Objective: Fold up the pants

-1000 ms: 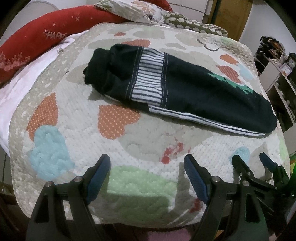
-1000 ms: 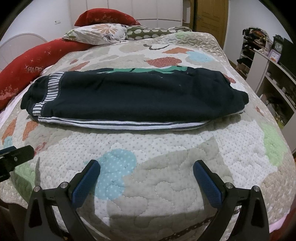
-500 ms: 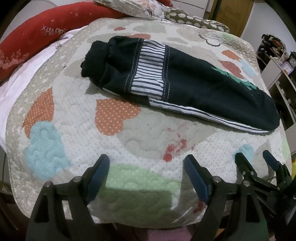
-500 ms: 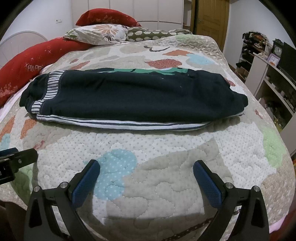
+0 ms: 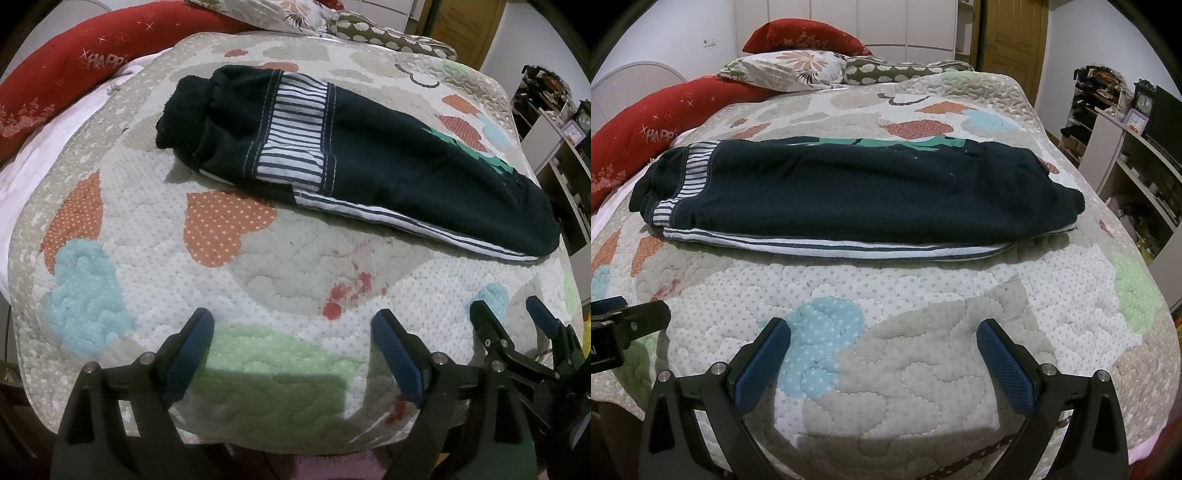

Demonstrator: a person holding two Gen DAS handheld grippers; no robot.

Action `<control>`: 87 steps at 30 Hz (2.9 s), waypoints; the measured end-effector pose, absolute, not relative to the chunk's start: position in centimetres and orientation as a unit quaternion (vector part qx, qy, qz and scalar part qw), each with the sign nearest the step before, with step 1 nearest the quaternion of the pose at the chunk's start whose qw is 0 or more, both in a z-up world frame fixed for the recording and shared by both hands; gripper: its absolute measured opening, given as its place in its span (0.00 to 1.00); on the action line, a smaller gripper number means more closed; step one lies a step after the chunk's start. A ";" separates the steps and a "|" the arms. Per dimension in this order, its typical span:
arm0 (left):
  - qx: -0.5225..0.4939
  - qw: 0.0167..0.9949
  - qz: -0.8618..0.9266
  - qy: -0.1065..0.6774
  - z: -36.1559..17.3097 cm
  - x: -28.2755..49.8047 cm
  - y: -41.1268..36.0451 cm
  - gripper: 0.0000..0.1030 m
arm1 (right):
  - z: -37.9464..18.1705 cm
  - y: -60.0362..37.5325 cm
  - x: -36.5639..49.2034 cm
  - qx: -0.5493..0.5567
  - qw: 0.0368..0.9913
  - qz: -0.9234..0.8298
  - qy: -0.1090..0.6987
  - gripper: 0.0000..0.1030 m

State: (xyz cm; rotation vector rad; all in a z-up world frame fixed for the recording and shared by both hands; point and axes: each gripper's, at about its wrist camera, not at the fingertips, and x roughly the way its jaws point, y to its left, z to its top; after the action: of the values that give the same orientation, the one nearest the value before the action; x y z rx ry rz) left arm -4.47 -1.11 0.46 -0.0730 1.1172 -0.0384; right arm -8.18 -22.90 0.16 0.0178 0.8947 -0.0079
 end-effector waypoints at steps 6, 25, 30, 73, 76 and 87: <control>-0.035 0.847 -0.018 0.530 0.4 -4.5 -1.1 0.86 | 0.1 -22.9 -8.2 0.008 0.902 -0.003 0.433 1.00; -0.028 0.846 -0.018 0.532 -0.1 -4.6 -1.7 0.90 | 0.1 -22.8 -8.2 0.008 0.902 -0.004 0.432 1.00; -0.027 0.846 -0.018 0.533 -0.1 -4.5 -1.8 0.91 | 0.1 -22.8 -8.3 0.008 0.902 -0.003 0.432 1.00; -0.028 0.865 -0.049 0.499 5.1 -2.1 -2.3 0.93 | 3.8 -34.4 -6.0 0.122 0.886 0.028 0.446 0.86; -0.086 0.854 -0.053 0.510 4.3 -0.8 -0.3 0.93 | 3.7 -35.3 -5.4 0.154 0.872 0.058 0.461 0.51; -0.085 0.852 -0.031 0.515 2.6 5.1 3.7 0.82 | 2.8 -34.9 -2.3 0.214 0.848 0.082 0.478 0.48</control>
State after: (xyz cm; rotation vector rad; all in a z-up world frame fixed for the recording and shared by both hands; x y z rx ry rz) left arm 5.12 3.69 2.56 -0.1799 1.0849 -0.0648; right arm -2.27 -34.94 2.78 0.4513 1.0074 0.1731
